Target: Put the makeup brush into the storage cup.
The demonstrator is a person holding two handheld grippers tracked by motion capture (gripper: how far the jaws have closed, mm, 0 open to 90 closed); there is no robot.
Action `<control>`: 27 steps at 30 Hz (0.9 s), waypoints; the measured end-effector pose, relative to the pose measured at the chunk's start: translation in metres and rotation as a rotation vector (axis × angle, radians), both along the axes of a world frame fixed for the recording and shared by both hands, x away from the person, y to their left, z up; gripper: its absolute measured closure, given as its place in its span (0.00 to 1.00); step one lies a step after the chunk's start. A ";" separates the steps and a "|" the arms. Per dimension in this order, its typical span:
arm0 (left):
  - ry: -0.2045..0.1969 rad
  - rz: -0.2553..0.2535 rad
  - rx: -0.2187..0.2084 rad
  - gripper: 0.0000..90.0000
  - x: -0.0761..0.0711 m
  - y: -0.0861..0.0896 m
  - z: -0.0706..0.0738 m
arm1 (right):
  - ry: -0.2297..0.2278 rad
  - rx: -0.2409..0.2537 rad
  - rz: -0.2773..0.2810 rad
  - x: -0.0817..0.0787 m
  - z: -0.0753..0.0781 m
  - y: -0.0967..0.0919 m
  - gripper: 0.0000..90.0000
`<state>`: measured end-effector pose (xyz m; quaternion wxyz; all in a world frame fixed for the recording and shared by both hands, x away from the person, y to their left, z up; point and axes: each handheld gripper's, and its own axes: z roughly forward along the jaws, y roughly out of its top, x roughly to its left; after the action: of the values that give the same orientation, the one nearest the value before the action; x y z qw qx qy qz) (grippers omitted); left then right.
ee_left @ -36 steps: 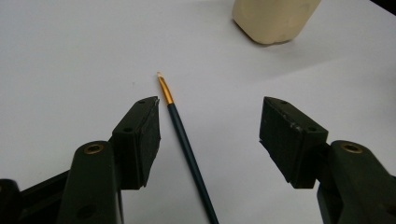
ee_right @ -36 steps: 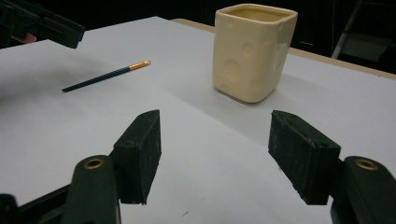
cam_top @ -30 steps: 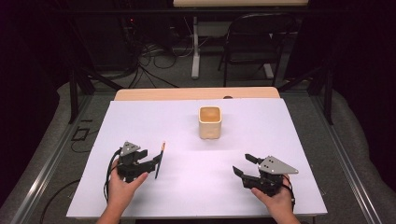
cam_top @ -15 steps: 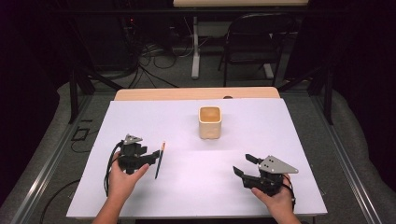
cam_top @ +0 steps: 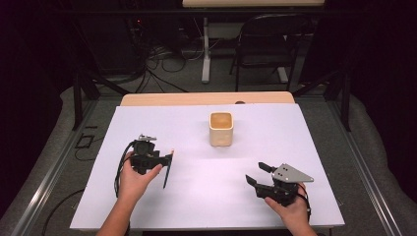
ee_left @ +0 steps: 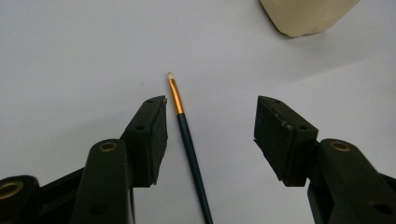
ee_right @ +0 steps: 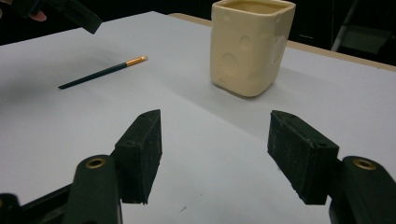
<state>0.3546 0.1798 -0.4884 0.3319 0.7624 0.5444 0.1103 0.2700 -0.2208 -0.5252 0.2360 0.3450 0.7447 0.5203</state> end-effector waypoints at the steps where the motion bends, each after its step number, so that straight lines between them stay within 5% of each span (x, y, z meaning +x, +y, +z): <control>1: 0.007 -0.001 -0.002 0.49 0.001 -0.002 0.001 | 0.000 -0.001 -0.001 0.000 0.000 0.000 0.39; 17: 0.136 0.007 0.027 0.46 0.021 -0.028 0.001 | 0.006 0.006 -0.004 0.001 0.000 -0.002 0.39; 27: 0.202 0.021 0.035 0.51 0.029 -0.030 0.003 | 0.012 0.007 -0.004 0.001 -0.001 -0.002 0.39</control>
<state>0.3838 0.1499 -0.4852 0.2605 0.7696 0.5812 0.0459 0.2706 -0.2233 -0.5261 0.2313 0.3506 0.7435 0.5203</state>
